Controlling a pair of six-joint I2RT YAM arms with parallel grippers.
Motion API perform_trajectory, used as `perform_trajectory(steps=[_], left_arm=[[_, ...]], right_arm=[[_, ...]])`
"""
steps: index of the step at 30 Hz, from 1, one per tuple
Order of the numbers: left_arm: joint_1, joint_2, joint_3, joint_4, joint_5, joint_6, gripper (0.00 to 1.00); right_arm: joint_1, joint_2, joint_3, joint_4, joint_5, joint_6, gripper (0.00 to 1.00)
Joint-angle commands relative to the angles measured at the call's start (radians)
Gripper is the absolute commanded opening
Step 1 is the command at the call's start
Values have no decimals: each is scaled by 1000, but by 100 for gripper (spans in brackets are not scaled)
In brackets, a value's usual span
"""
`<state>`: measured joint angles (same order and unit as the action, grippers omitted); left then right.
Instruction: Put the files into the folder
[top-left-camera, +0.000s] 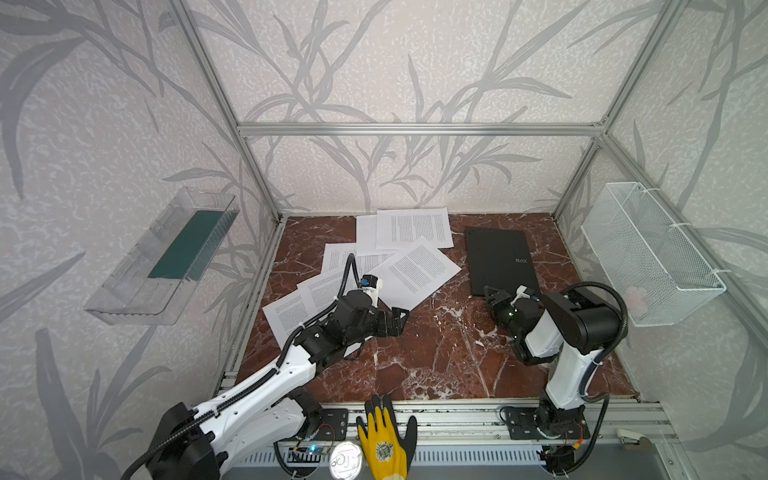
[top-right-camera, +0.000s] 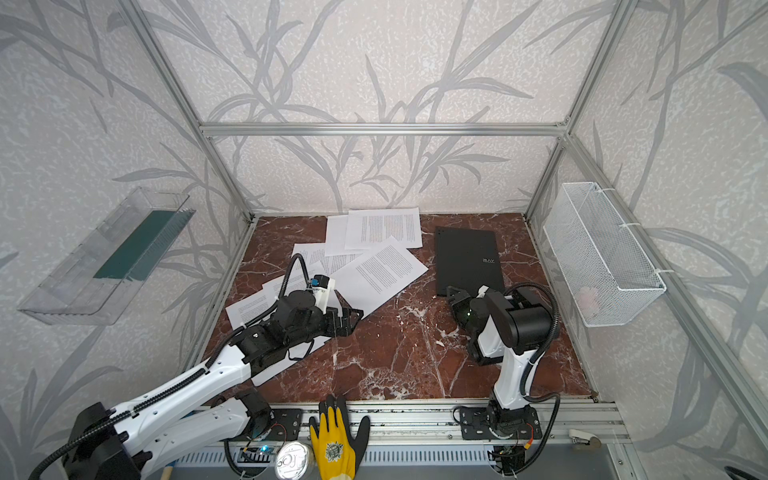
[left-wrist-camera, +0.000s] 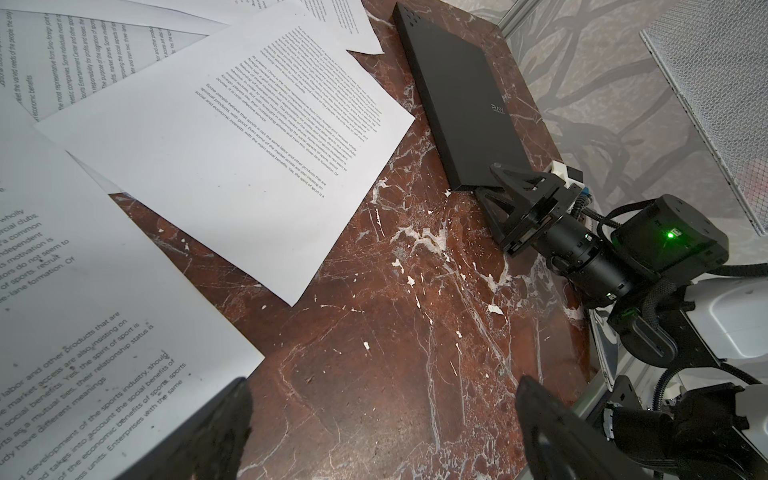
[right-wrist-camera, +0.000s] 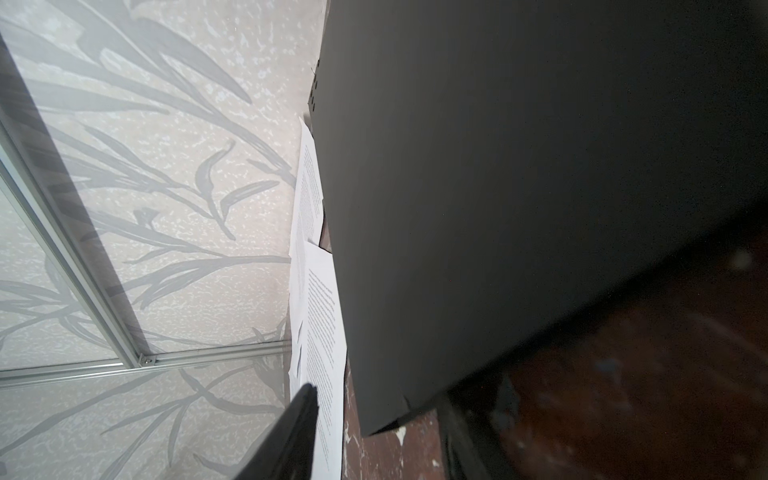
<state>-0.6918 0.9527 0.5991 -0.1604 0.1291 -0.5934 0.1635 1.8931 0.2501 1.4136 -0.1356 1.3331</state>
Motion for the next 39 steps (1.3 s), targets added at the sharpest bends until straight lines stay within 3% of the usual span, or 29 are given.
perform_trajectory(steps=[1,19,34,39], left_arm=[[2,-5,-11,10,-12,20,99],[1,-5,-18,14,-18,21,99],[1,-14,-19,21,-22,18,99],[2,-24,-20,12,-29,18,99]], right_arm=[[-10,29,33,-4,6,22,48],[-21,139,96,-4,79,90,44],[-23,284,153,-4,147,180,27],[-28,238,165,-3,134,98,19]])
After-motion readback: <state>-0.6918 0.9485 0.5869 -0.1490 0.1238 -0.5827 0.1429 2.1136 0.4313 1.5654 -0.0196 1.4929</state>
